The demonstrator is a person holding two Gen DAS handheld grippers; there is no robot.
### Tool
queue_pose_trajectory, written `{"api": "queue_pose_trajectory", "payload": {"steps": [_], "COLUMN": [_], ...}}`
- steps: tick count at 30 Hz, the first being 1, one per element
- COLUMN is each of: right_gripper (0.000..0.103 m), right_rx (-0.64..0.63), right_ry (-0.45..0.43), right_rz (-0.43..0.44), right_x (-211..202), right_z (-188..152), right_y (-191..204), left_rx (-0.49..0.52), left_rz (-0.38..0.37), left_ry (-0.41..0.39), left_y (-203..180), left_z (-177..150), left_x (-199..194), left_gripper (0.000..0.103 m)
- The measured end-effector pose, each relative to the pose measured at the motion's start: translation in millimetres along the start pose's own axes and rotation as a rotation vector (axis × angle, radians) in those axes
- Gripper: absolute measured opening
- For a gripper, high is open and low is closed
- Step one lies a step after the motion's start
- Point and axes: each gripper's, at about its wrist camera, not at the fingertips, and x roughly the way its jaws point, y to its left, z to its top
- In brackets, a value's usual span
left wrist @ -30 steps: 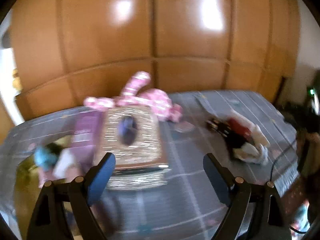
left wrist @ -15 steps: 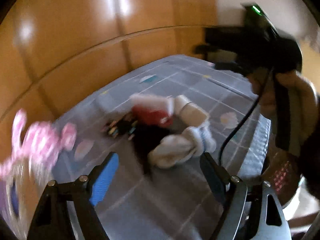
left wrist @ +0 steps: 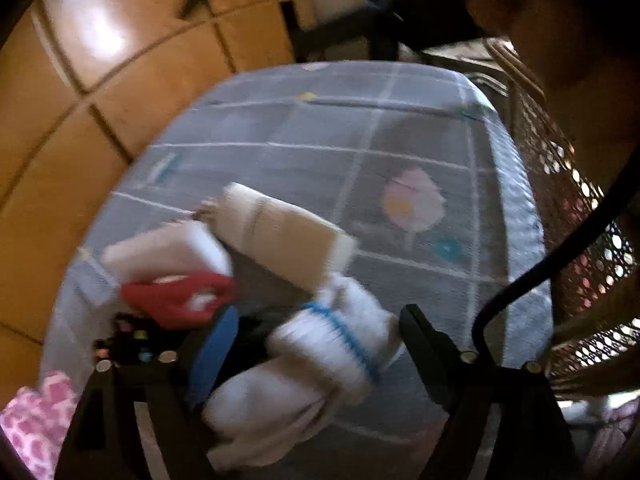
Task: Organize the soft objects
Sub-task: 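Grasp the white blue-banded sock with the left gripper while the right gripper grasps the black hair ties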
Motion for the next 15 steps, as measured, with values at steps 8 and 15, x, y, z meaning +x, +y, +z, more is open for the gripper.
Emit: {"api": "queue_pose_trajectory", "payload": {"steps": [8,15], "right_gripper": [0.064,0.065], "right_rx": [-0.021,-0.071], "right_ry": [0.029,0.141], "right_rz": [-0.010,-0.025], "right_x": [5,25], "right_z": [-2,-7], "right_y": [2,11], "left_rx": [-0.140,-0.514], "left_rz": [-0.052,0.033], "left_ry": [-0.030,-0.068], "left_y": [-4,20], "left_z": [-23,-99], "left_x": [-10,-75], "left_gripper": [0.049,0.049]}}
